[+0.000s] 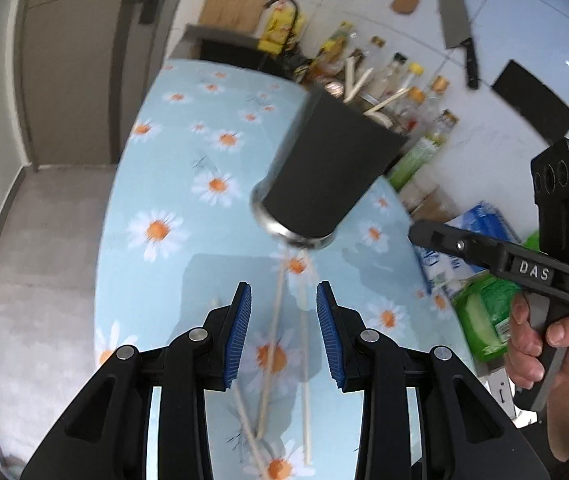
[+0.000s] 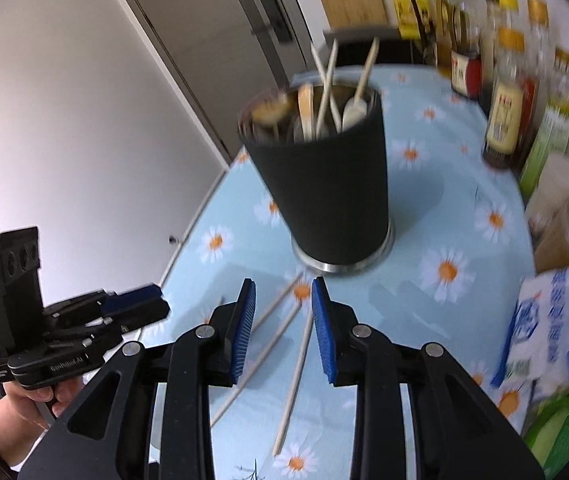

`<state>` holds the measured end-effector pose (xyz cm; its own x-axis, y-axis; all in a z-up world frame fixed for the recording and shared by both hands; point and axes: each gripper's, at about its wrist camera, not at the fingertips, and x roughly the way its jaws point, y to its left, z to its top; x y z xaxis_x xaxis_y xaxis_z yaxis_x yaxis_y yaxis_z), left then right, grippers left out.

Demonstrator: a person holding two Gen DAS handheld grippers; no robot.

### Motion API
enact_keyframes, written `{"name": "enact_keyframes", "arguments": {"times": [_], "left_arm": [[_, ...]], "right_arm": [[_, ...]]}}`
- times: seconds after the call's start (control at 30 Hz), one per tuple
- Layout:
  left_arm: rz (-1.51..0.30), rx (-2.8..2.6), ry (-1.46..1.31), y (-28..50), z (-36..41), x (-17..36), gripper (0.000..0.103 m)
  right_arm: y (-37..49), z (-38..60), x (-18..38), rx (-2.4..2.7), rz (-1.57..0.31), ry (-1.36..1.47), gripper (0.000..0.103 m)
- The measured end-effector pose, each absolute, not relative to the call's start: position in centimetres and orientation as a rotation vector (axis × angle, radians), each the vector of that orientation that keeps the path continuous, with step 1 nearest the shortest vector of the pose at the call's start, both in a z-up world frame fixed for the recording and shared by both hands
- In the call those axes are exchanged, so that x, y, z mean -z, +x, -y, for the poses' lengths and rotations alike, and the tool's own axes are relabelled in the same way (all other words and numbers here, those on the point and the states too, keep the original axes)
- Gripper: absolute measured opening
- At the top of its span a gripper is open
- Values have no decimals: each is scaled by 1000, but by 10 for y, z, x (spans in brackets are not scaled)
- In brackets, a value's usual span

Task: Organize utensils
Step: 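Move both tools back to the table and close the right tool on a wooden chopstick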

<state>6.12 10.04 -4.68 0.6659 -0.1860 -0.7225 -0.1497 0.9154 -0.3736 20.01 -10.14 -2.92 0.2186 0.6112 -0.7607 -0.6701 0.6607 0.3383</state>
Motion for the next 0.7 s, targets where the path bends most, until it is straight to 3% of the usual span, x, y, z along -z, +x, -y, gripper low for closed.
{"name": "enact_keyframes", "arguments": {"times": [0.57, 0.7], "left_arm": [[-1052, 16, -511, 45, -115, 109, 33], [-1068, 23, -509, 42, -117, 112, 33]], "right_arm": [[195, 52, 104, -718, -1367, -246, 30], [196, 41, 116, -685, -1424, -286, 22]]}}
